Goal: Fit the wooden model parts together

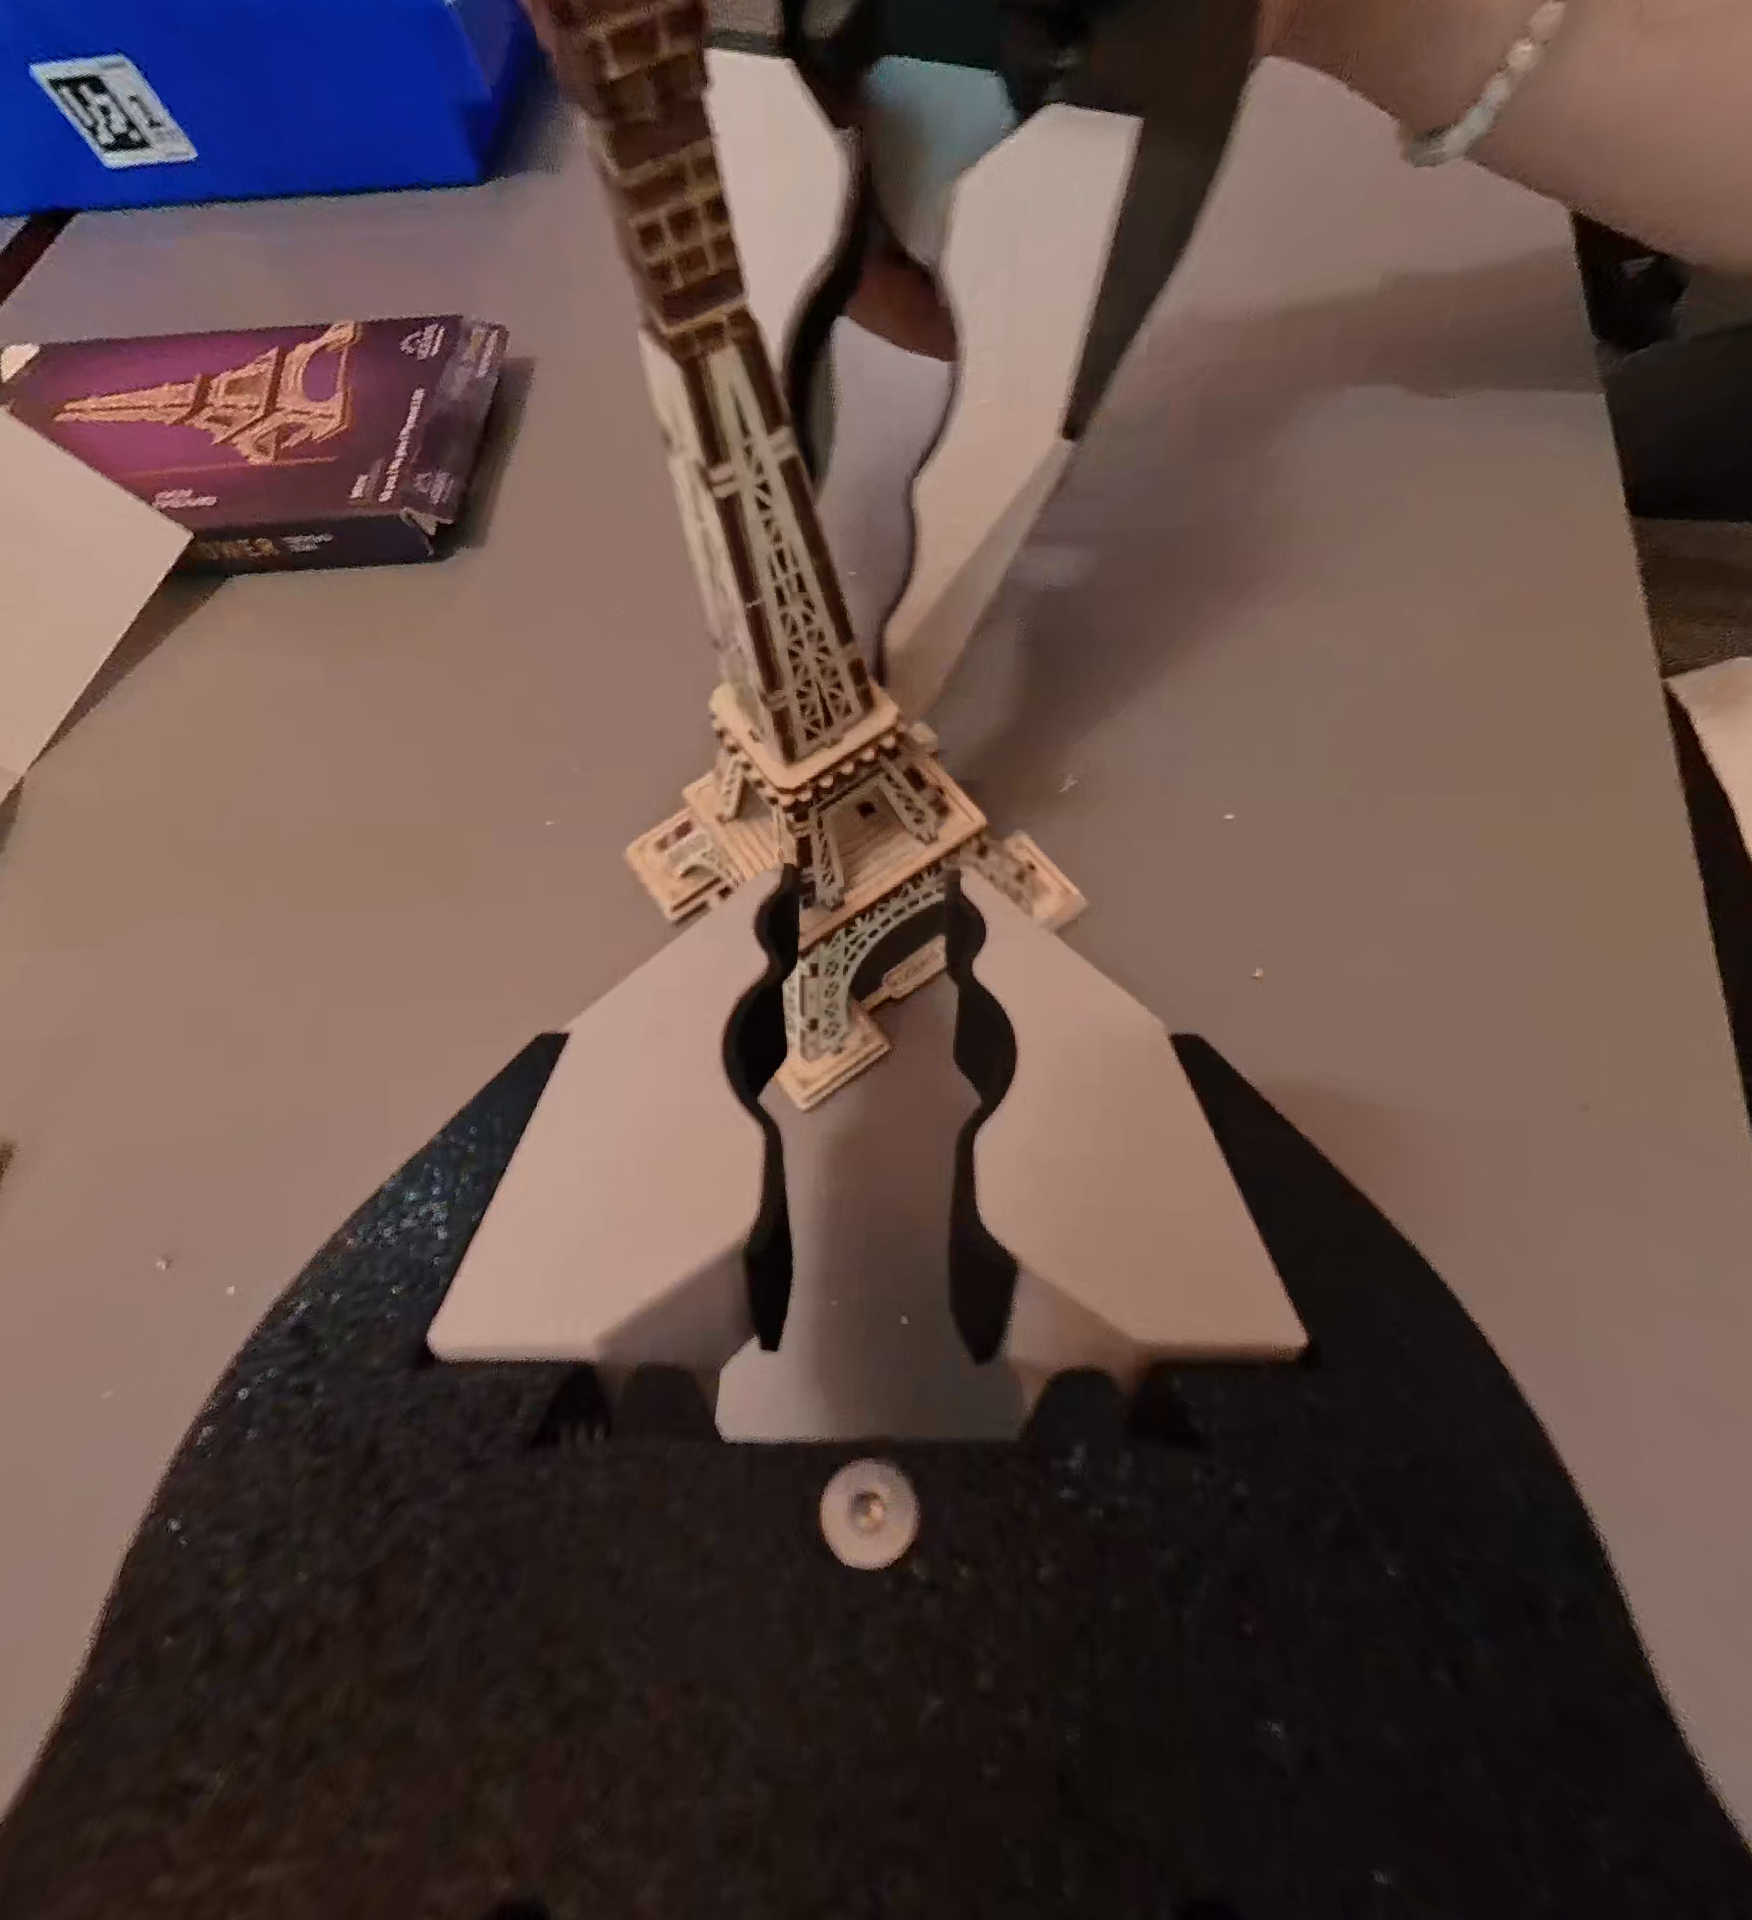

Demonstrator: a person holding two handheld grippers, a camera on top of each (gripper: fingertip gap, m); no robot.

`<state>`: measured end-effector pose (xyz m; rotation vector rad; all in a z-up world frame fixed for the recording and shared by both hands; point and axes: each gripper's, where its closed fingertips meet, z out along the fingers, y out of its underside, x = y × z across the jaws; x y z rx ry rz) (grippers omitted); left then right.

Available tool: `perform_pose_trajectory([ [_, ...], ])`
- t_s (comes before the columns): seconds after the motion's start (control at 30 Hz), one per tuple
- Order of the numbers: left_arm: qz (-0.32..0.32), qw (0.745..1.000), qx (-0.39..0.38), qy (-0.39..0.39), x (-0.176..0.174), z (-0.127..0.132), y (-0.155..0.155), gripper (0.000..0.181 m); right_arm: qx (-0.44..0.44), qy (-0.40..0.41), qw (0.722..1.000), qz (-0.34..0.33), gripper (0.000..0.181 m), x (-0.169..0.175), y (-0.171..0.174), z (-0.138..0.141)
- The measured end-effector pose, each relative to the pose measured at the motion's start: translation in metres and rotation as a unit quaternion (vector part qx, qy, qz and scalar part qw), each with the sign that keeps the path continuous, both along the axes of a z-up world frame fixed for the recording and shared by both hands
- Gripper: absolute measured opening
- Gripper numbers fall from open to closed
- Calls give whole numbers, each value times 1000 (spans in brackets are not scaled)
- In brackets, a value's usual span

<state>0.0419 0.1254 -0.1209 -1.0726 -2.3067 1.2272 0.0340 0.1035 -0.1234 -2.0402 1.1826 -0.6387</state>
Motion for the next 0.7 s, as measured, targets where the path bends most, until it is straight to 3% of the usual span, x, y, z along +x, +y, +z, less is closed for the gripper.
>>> perform_pose_trajectory([
  [0.2,-20,999,-22,22,-14,11,17,20,-15,-6,999,-29,30,-1,-18,0],
  [0.33,35,996,-83,-12,9,33,2,9,-28,-19,999,-33,30,-21,-21,12],
  [0.5,-22,997,-64,-49,9,38,-13,8,29,-54,995,-83,28,-16,-8,38],
  [0.7,-103,993,-3,-54,-2,33,-13,22,18,-34,993,-109,23,-7,1,33],
])
